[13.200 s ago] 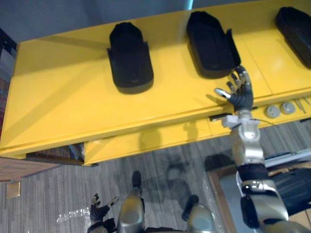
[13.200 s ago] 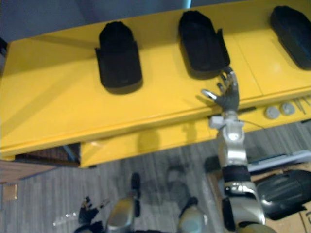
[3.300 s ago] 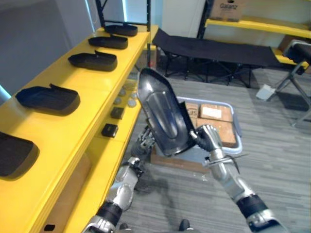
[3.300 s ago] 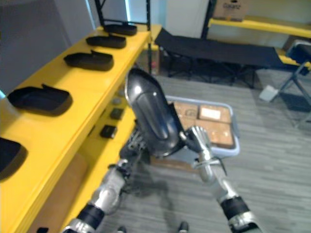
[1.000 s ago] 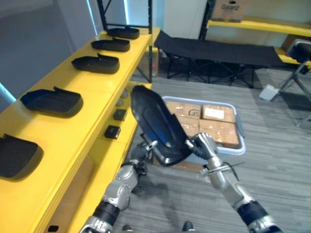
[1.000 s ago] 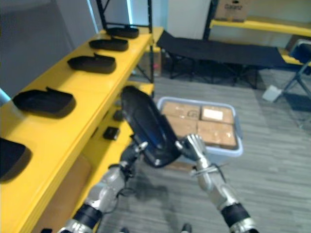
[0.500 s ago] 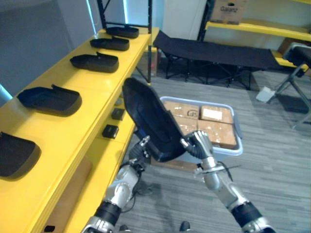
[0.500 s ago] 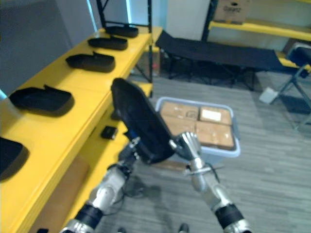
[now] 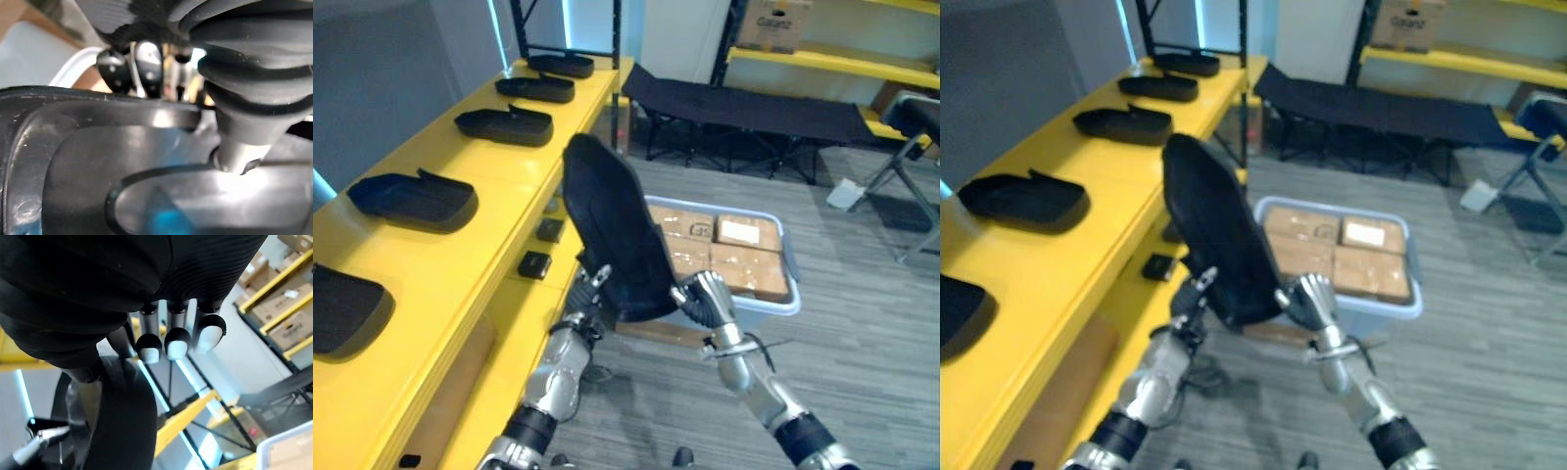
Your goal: Walk over and take plastic housings, then place them on the shelf
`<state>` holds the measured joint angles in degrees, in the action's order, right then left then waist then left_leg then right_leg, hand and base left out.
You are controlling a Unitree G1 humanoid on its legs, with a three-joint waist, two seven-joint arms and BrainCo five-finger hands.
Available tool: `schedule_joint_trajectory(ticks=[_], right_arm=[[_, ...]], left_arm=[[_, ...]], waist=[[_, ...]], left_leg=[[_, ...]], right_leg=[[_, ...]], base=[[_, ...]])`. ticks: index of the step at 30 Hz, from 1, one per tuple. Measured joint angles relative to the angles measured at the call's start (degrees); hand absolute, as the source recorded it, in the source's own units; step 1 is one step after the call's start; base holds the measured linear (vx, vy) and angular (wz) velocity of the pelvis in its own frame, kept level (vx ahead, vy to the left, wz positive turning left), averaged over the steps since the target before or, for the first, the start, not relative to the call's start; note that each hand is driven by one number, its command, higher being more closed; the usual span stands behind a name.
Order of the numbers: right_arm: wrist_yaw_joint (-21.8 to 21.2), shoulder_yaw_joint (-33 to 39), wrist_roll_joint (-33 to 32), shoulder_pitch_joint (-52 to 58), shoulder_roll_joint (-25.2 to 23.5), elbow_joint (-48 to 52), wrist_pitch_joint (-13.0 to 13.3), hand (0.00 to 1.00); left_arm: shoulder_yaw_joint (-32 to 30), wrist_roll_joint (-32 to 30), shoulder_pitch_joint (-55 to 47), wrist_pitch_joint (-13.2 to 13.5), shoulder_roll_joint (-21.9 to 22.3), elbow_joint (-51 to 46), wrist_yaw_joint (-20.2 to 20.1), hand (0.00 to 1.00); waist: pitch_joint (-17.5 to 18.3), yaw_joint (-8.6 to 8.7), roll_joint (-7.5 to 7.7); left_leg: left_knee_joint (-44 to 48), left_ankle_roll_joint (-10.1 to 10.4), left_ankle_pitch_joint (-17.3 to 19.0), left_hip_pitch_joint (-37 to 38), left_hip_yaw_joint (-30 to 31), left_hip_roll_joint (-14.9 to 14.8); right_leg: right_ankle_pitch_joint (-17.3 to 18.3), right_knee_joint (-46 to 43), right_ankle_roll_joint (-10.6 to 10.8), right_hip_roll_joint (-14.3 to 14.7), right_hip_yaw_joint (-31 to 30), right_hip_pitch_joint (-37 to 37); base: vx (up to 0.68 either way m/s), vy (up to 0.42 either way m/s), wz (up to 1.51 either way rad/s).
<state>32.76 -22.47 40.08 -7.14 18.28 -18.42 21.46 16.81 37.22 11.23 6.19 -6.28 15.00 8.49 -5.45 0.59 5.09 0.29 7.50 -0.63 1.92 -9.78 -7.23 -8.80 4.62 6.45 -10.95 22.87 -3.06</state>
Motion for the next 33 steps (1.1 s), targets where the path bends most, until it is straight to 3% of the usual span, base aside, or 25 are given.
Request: schedule_joint_trajectory(ticks=[5, 12, 18, 21, 22, 29, 33], right_arm=[[-0.23, -0.79, -0.49, 1.13, 0.11, -0.28, 0.0, 1.0], [-1.19, -4.14, -1.17, 2.07, 0.0, -2.7, -0.01, 1.0], [-1.58, -4.04, -1.19, 2.12, 0.22, -2.76, -0.01, 1.0], [-1.93, -4.05, -1.18, 2.13, 0.96, -2.79, -0.03, 1.0], [-2.48, -4.05, -1.18, 2.13, 1.46, -2.8, -0.06, 1.0], [-4.13, -3.76, -1.21, 2.12, 3.94, -2.76, -0.09, 1.0], [-4.14, -3.61, -1.25, 1.94, 4.87, -2.16, -0.05, 1.0]], left_arm=[[-0.24, -5.89, 0.19, 1.5, -0.09, -2.49, 0.08, 0.0], [0.21, -6.81, 3.02, 2.02, -0.09, -3.95, -0.25, 0.0], [0.33, -7.05, 2.99, -0.4, -0.2, -3.9, -1.32, 0.0], [0.28, -8.27, 2.99, -3.13, -0.89, -3.39, -3.01, 0.0], [0.29, -8.94, 3.0, -4.51, -1.55, -3.03, -3.92, 1.0], [2.04, -11.98, 2.5, -11.86, -5.33, 2.19, -8.07, 1.0], [4.1, -15.57, 1.83, -14.56, -7.57, 2.47, -9.59, 1.0]], waist=[[0.01, 0.0, 0.11], [0.01, -0.03, 0.12], [0.01, -0.02, 0.13], [0.01, -0.01, 0.13], [0.01, -0.01, 0.12], [-0.09, 0.06, -0.05], [-0.12, 0.16, -0.55]], left_leg=[[0.08, 0.0, 0.0, -0.04, 0.0, 0.0], [0.12, 0.0, 0.0, -0.08, -0.02, 0.0], [0.11, 0.0, 0.0, -0.1, -0.05, 0.14], [0.12, 0.0, 0.0, -0.1, -0.07, 0.16], [0.12, 0.0, 0.0, -0.1, -0.1, 0.16], [0.11, 0.0, 0.01, -0.1, -0.43, 0.18], [0.12, 0.0, 0.01, -0.1, -0.67, 0.17]], right_leg=[[0.0, 0.01, 0.0, 0.0, 0.03, 0.01], [0.01, 0.01, -0.01, 0.02, 0.05, 0.1], [0.01, 0.01, -0.01, 0.04, 0.01, 0.16], [0.01, 0.01, -0.01, 0.03, -0.03, 0.19], [0.01, 0.01, -0.01, 0.04, -0.08, 0.22], [0.0, 0.01, -0.01, 0.06, -0.55, 0.58], [-0.02, 0.0, -0.01, 0.08, -0.82, 0.78]], base=[[0.0, 0.0, 0.0], [0.0, 0.0, 0.0], [0.0, 0.0, 0.0], [0.0, 0.0, 0.0], [0.0, 0.0, 0.0], [0.0, 0.0, -0.02], [0.0, 0.0, -0.03]])
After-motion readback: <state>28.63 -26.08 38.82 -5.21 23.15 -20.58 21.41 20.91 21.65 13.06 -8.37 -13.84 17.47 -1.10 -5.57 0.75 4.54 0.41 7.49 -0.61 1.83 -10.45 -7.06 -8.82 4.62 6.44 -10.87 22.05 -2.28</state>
